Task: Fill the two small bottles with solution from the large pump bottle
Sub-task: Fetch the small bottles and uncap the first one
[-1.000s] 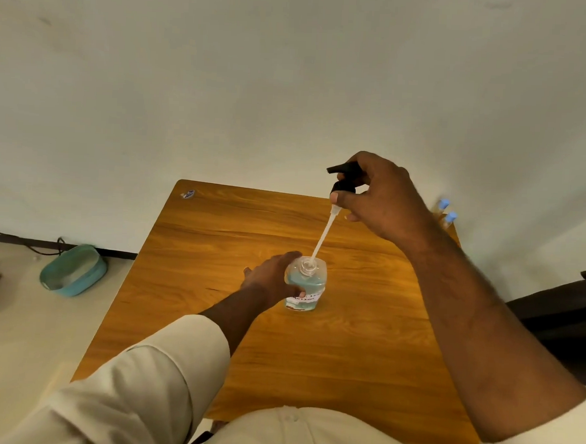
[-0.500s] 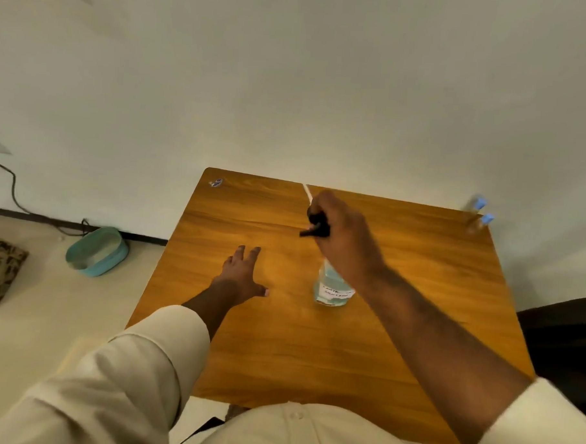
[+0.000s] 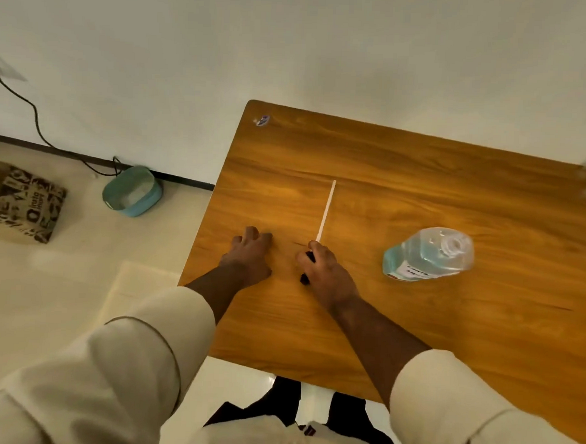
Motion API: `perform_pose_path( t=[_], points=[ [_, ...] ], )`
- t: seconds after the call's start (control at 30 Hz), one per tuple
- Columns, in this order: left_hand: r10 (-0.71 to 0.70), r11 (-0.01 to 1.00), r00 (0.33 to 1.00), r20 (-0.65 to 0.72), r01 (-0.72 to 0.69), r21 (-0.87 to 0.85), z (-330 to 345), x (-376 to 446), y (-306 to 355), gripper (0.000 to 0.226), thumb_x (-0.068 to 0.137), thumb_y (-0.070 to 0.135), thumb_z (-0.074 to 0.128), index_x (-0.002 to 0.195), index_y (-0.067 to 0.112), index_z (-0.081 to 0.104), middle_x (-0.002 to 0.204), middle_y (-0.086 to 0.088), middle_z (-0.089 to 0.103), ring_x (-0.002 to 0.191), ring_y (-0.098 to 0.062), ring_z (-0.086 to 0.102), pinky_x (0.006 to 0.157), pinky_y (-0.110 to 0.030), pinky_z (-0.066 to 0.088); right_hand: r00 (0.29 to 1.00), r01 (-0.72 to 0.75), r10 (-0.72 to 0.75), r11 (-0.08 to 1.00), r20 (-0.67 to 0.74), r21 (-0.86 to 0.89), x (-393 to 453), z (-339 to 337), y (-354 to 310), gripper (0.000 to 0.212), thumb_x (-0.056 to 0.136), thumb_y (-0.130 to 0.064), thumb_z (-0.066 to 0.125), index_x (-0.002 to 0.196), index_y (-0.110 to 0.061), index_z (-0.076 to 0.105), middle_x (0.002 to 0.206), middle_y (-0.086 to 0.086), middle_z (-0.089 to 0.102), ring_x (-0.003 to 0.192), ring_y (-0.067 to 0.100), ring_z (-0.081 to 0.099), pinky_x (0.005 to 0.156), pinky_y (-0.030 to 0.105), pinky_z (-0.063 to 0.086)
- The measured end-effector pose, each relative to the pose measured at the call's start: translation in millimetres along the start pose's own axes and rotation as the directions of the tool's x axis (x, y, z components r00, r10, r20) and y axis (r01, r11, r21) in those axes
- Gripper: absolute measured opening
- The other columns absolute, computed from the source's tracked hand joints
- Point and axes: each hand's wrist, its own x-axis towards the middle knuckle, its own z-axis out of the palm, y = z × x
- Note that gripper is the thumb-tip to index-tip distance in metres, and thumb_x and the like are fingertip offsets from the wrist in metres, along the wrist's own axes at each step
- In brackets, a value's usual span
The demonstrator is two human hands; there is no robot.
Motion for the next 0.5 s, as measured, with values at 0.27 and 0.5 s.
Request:
perform_pose_path(
  t=[0.27,0.5],
  points=[
    [-0.017,0.998,0.999,-0.045,0.020,0.062,2,1,6,0.055,0.086,0.021,0.057,0.135,0.023,0.032,0.139,-0.009,0.030,0.127,-0.036,0.033,0.090,-0.057,0.047,0.986,-0.003,0.013,0.998,0.169,-0.061,-2,-7,0,0.048,0.093,-0.006,0.047,0.134,-0.025,0.031,0.154,0.012,0.011,0.132,0.040,0.029,0.096,0.049,0.045],
    [0.018,0.998,0.999,-0.044,-0.015,0.063,-26,-4,41,0.063,0.088,0.025,0.059,0.144,0.022,0.029,0.146,-0.010,0.029,0.133,-0.037,0.029,0.097,-0.053,0.045,0.992,-0.093,0.107,0.975,0.060,-0.200,8,-92,-18,0.053,0.080,0.008,0.057,0.122,-0.019,0.041,0.144,0.014,0.026,0.116,0.037,0.043,0.076,0.047,0.053]
  ],
)
